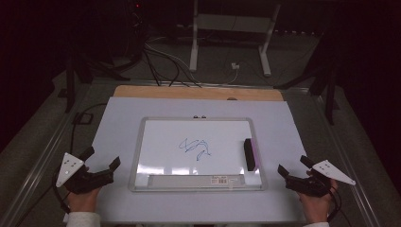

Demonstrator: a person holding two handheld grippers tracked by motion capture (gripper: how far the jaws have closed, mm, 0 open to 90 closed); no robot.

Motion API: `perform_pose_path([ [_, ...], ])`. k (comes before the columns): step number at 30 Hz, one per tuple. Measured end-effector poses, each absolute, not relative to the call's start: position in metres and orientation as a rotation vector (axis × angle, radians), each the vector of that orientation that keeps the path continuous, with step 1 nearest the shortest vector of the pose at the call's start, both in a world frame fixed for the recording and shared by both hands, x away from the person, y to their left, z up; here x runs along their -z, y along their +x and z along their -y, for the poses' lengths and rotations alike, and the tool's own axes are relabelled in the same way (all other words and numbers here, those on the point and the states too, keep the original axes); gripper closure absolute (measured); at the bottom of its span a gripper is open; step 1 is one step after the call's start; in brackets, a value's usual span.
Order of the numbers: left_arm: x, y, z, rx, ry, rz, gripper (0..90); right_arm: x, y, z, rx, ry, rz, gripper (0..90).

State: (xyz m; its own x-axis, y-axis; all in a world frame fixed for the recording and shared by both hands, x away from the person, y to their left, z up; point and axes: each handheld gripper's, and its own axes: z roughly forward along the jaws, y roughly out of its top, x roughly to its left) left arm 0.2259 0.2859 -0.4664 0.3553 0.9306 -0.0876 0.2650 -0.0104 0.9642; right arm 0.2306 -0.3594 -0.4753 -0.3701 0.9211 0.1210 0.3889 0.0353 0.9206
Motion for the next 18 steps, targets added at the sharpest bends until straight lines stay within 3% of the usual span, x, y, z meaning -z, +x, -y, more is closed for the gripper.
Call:
perform_pose_path([
  [18, 0.4703, 0.2227, -0.2816, -0.771, 1.560, -1.126, 0.7, 0.4726, 0.2355, 0.3508, -1.346, 1.364, -1.821, 0.0],
])
